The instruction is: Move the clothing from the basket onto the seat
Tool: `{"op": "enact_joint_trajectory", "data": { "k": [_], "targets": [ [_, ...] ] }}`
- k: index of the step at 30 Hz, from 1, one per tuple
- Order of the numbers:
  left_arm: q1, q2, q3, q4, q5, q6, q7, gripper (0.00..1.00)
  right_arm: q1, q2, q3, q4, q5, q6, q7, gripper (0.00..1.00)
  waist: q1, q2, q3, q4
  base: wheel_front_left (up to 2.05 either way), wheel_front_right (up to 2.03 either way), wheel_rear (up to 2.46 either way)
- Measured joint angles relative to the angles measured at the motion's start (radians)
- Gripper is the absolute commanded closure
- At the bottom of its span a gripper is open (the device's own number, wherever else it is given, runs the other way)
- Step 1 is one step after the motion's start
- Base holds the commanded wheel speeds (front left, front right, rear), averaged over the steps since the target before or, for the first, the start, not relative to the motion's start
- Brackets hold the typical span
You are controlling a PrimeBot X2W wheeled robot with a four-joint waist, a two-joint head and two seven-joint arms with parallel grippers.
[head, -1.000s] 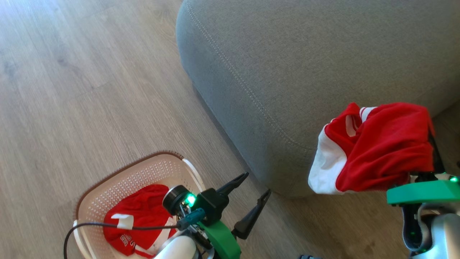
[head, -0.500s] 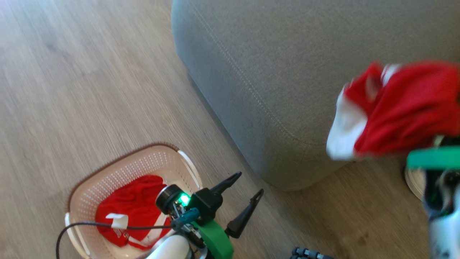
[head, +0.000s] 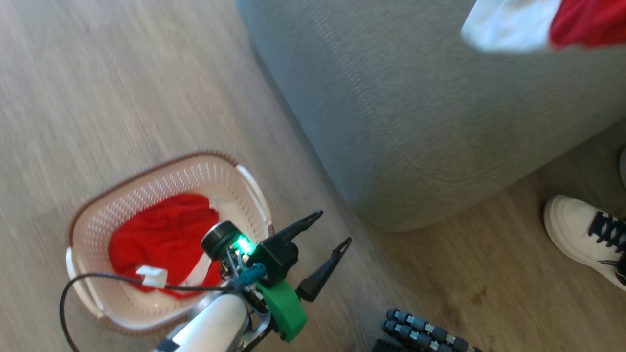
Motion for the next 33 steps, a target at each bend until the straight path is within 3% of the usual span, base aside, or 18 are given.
{"op": "enact_joint_trajectory", "data": {
  "k": [10, 17, 33],
  "targets": [
    [-0.080, 0.048, -0.058, -0.017, 0.000, 0.000, 0.000, 0.00, -0.295, -0.124, -0.043, 0.366, 0.048, 0.000, 0.000, 1.00, 0.0000, 0.0000, 0.129, 0.098, 0.00, 0.00, 0.00],
    [-0.101, 0.053, -0.076, -0.036, 0.000, 0.000, 0.000, 0.00, -0.380, -0.148, -0.033, 0.678, 0.056, 0.000, 0.000, 1.00, -0.0001, 0.0000, 0.193, 0.162, 0.00, 0.00, 0.00],
    [-0.144, 0.054, -0.068, -0.048, 0.007, 0.000, 0.000, 0.00, -0.423, -0.152, 0.026, 0.924, -0.013, 0.000, 0.000, 1.00, -0.0001, 0.0000, 0.274, 0.246, 0.00, 0.00, 0.00]
  ]
}}
